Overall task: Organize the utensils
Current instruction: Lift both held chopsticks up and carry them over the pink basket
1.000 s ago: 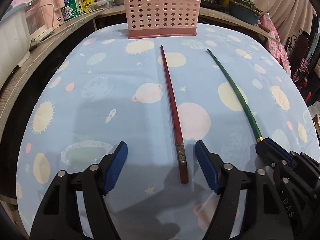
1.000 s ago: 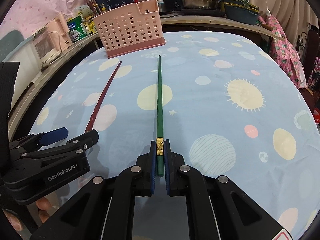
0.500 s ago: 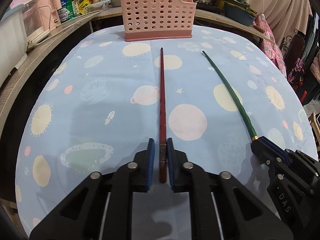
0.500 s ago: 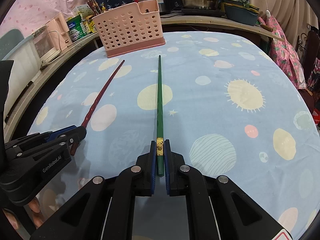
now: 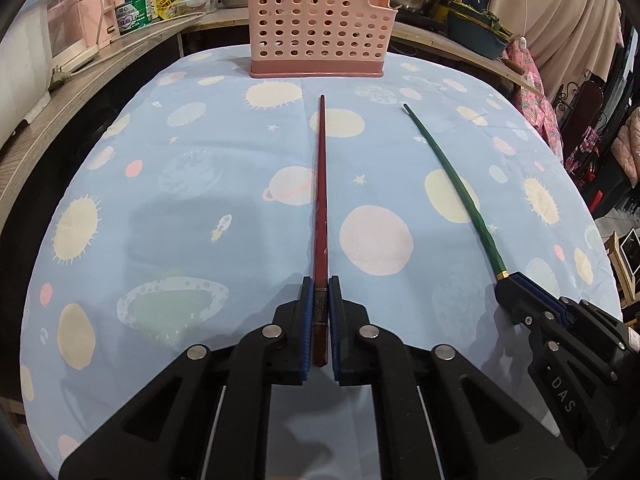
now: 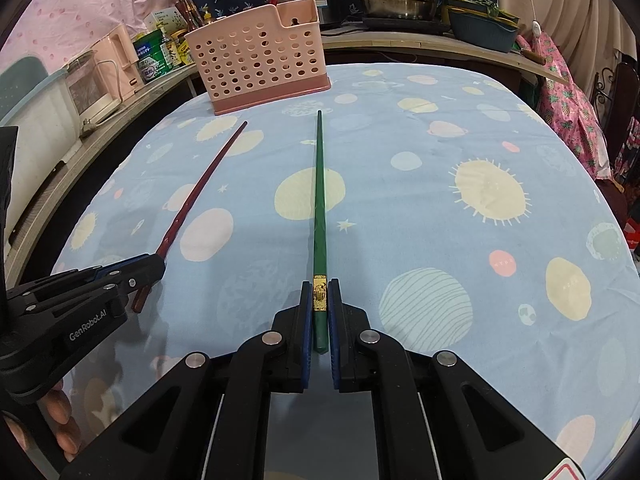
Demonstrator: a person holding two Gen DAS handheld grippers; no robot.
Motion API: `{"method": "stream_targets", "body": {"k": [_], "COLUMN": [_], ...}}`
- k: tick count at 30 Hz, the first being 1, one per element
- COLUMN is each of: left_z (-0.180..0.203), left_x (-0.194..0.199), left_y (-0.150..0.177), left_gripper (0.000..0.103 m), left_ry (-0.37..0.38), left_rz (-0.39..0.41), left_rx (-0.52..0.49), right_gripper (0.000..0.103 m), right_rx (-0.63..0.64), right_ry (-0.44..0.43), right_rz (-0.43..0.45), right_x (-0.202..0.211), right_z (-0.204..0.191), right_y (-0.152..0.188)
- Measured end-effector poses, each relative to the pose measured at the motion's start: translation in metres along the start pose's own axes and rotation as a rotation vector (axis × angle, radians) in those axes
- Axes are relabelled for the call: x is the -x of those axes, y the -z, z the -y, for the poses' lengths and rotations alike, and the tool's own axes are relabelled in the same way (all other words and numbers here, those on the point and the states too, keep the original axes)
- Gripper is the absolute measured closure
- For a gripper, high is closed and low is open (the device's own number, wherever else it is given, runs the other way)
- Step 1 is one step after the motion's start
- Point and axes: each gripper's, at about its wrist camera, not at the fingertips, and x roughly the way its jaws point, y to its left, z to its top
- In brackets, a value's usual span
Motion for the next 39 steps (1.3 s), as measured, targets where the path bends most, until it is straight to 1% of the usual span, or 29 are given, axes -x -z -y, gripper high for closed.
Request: {"method": "stream_targets", "body": {"k": [5,8,10,14,15,16,21,25,27,34,39], "left_z": [-0.004,-0.009,-0.009,-0.008,-0.008,-0.007,-0.006,-0.006,-0.006,-0.009,-0.011], "left_x": [0.001,0.001,0.001,0.001,0.001,0.001,0.007,0.021,0.031,0.076,0.101], "left_y": [0.001,0.000,-0.001,0.000,0.000,0.000,0.001,-0.002,-0.006,-0.031,-0.055], "left_gripper": [0.094,0.084,0.083,0.084,0.093,0.096,0.096,0.096,0.096,0.096,0.096], "left_ry": [-0.005,0.021,0.024,0.026,0.036,0.040,0.050,0.050,0.048,0.031,0.016], "left_rz": [0.006,0.006,0.007,0.008,0.005,0.000,-0.002,0.015,0.029,0.110,0.172], "left_rx": [0.014,0.044,0.049,0.037,0.035,0.031,0.019,0.014,0.015,0.013,0.011], "right_gripper": [0.096,0.096,0.096,0.096,0.096,0.096,0.096,0.096,0.096,0.096,0.096], "right_rx": [0.001,0.001,0.002,0.001,0.002,0.002,0.008,0.020,0.025,0.028,0.016], "right_ry": [0.001,0.002,0.003,0.002,0.003,0.003,-0.013,-0.030,-0.035,-0.062,-0.094], "right_rz": [0.000,0.000,0.000,0.000,0.000,0.000,-0.003,0.004,0.022,0.104,0.166], "right_x": [0.000,0.000,0.000,0.000,0.000,0.000,0.002,0.011,0.019,0.057,0.080], "right_z": [0.000,0.000,0.000,0.000,-0.001,-0.001,-0.005,-0.012,-0.015,-0.020,-0.020], "right_y": [0.000,0.000,0.000,0.000,0.000,0.000,0.002,0.002,0.000,-0.022,-0.050]}}
